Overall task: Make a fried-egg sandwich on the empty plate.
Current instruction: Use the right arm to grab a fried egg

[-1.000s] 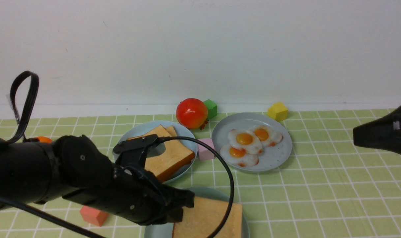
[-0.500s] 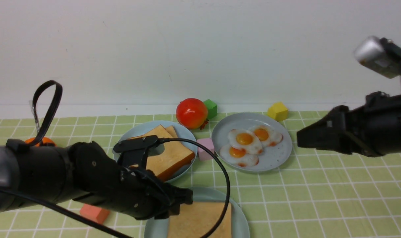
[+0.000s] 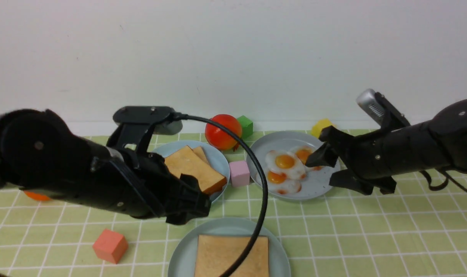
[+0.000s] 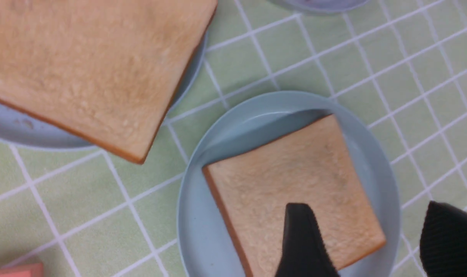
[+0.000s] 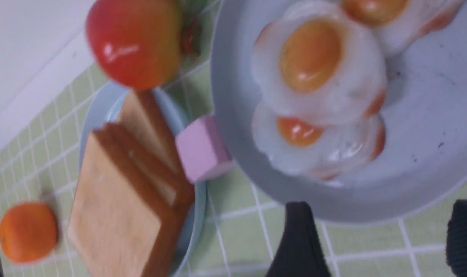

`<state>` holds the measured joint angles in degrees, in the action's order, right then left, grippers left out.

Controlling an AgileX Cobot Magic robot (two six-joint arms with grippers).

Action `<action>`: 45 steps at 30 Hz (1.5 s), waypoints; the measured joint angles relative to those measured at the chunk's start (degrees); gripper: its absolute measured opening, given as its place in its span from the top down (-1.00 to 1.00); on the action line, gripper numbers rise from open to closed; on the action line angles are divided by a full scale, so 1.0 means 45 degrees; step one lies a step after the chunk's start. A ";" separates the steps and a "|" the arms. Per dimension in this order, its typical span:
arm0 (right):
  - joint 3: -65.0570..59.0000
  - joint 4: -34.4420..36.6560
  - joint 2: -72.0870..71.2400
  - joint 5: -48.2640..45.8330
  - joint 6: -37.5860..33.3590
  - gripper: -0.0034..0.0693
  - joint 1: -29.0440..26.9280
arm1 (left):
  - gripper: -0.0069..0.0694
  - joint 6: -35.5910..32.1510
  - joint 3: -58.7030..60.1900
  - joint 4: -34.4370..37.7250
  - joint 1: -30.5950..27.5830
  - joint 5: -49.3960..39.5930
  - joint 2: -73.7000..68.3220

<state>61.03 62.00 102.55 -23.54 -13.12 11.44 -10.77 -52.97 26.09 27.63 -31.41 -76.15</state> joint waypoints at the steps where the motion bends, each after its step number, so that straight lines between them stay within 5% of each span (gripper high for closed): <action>1: 0.0155 0.0331 0.0387 0.0289 0.0239 -0.46 0.0000 | -0.21 0.0000 -0.0118 -0.0005 0.0000 -0.0145 0.0193; 9: 0.1481 0.2442 0.2380 0.1088 0.0245 -0.33 0.0000 | 0.04 0.0156 -0.0221 -0.0133 0.0000 -0.0852 0.0549; 24: 0.2287 0.3094 0.3696 0.0939 0.0220 0.00 0.0000 | 0.18 0.0188 -0.0221 -0.0542 0.0000 -0.0985 0.0549; 33: 0.2322 0.3350 0.3775 0.0961 0.0206 0.68 0.0000 | 0.18 0.0198 -0.0221 -0.0655 0.0000 -0.0985 0.0549; 37: 0.2332 0.3367 0.3682 0.0869 0.0100 0.76 -0.0008 | 0.18 0.0297 -0.0221 -0.1202 0.0000 -0.1001 0.0549; 45: 0.2231 0.1217 0.1527 -0.1300 -0.0439 0.76 0.0018 | 0.18 0.4934 -0.0221 -0.4451 0.0000 -0.1998 0.1047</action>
<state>71.07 67.48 109.42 -29.39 -15.10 11.52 11.44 -53.96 6.06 27.63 -40.40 -71.44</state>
